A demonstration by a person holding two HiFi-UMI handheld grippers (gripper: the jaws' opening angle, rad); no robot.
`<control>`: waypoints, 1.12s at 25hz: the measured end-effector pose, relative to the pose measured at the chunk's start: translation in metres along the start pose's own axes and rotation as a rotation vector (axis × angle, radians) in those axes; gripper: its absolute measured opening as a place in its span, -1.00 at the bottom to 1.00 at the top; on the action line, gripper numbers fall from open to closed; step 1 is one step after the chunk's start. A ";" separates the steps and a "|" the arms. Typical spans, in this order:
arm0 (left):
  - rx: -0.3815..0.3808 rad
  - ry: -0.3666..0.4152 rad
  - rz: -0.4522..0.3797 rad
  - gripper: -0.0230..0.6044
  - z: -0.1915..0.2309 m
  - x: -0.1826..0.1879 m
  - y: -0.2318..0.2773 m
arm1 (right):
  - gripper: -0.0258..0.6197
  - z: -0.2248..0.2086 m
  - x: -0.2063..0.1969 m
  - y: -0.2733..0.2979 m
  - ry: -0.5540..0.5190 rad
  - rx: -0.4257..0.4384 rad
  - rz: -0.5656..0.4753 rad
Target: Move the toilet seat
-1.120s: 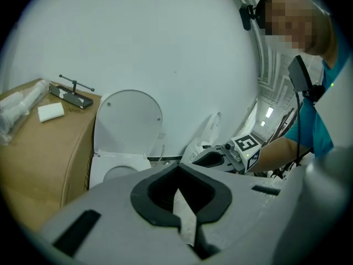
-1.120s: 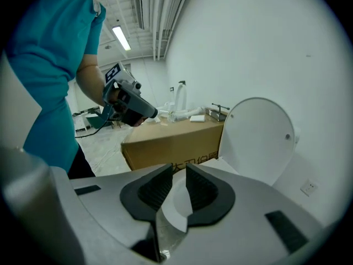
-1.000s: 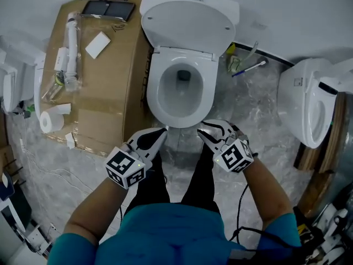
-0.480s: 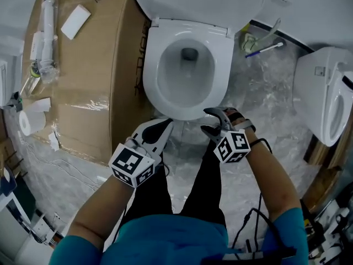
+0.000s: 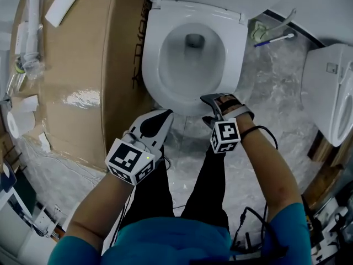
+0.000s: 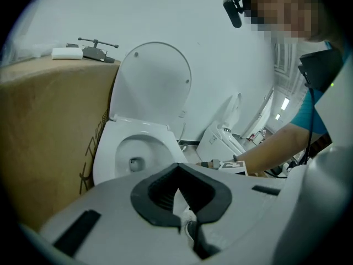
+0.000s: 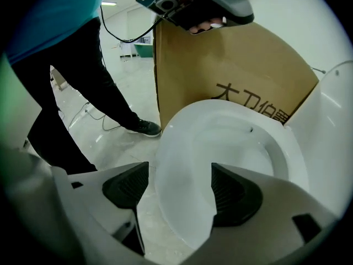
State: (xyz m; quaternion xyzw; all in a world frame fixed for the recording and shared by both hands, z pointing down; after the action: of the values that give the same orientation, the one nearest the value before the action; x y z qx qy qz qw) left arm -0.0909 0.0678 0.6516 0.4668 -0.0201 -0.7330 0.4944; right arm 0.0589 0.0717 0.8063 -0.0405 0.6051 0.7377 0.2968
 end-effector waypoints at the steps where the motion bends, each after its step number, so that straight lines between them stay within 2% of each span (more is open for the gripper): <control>1: 0.006 0.000 0.001 -0.97 0.003 -0.001 0.000 | 0.10 0.003 0.000 0.004 -0.012 0.002 0.009; 10: 0.033 -0.002 -0.015 -0.97 0.018 0.000 -0.001 | 0.09 0.009 -0.001 0.033 -0.076 0.013 0.102; 12: 0.033 -0.012 -0.014 -0.97 0.019 0.000 -0.002 | 0.09 0.011 0.000 0.035 -0.086 0.019 0.107; 15: 0.033 -0.016 -0.030 -0.97 0.019 0.001 -0.004 | -0.06 0.014 0.001 0.036 -0.101 0.029 0.106; 28: 0.034 -0.027 -0.052 -0.97 0.021 0.000 -0.011 | -0.11 0.012 0.007 0.028 -0.112 0.040 0.098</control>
State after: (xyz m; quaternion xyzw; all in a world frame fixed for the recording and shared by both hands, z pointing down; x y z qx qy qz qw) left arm -0.1134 0.0643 0.6582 0.4654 -0.0271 -0.7514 0.4669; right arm 0.0436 0.0824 0.8307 0.0365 0.6034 0.7401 0.2946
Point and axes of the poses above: the fingertips, and each gripper's own axes: y forward along the fingers, z to its left, x out of its top, the point moved 6 cm from there along -y, backward along the fingers, and after that the axes turned 10 degrees about -x, right-handed, at the moved point
